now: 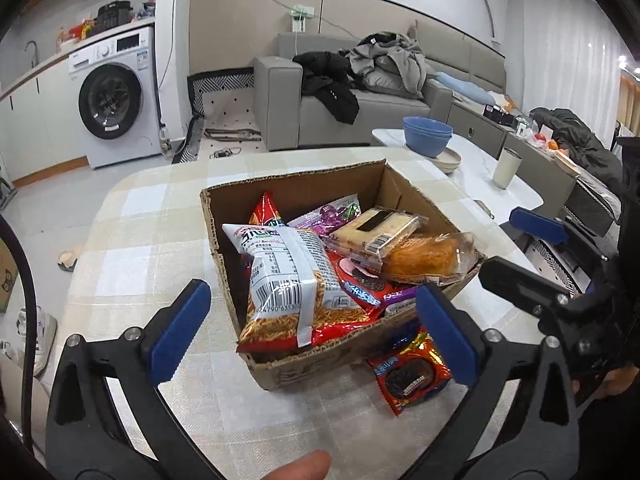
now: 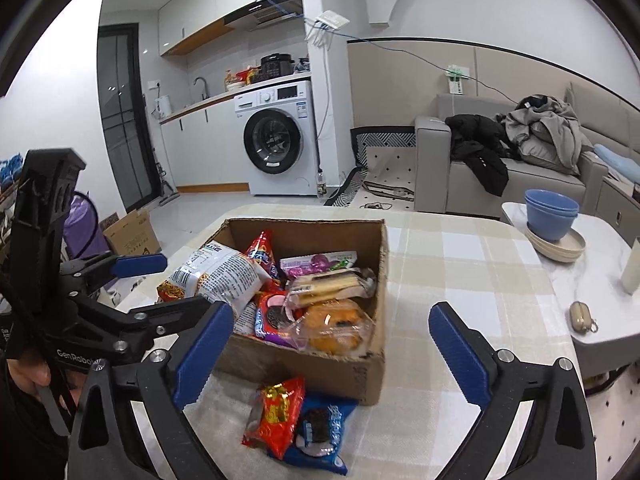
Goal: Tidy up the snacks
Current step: 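Move both open grippers back toward the red and blue packs beside the box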
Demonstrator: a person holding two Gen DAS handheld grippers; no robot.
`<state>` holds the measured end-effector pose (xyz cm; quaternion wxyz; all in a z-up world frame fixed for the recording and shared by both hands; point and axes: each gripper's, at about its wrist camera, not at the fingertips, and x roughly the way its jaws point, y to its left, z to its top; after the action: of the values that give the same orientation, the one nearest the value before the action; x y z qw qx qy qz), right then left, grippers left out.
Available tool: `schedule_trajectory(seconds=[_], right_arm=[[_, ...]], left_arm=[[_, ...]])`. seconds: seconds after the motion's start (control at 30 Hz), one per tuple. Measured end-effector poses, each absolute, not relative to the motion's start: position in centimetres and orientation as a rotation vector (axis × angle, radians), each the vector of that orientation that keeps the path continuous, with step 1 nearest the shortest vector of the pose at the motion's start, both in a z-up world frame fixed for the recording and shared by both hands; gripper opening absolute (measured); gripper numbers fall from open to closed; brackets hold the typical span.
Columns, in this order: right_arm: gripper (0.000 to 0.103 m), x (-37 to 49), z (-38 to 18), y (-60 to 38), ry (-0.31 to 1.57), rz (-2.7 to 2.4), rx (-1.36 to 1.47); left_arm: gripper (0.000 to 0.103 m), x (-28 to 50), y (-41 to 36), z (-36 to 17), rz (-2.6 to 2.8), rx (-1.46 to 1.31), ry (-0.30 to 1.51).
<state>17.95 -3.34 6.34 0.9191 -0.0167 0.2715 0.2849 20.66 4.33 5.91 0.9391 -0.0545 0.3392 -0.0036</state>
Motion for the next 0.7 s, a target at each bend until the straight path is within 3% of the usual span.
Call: schedule_trajectory(seconds=[0.7], right_arm=[[0.103, 13.0, 4.2, -7.9, 0.57, 0.548, 0.048]], left_arm=[[0.102, 10.3, 3.6, 6.2, 0.029, -0.148, 0.614]])
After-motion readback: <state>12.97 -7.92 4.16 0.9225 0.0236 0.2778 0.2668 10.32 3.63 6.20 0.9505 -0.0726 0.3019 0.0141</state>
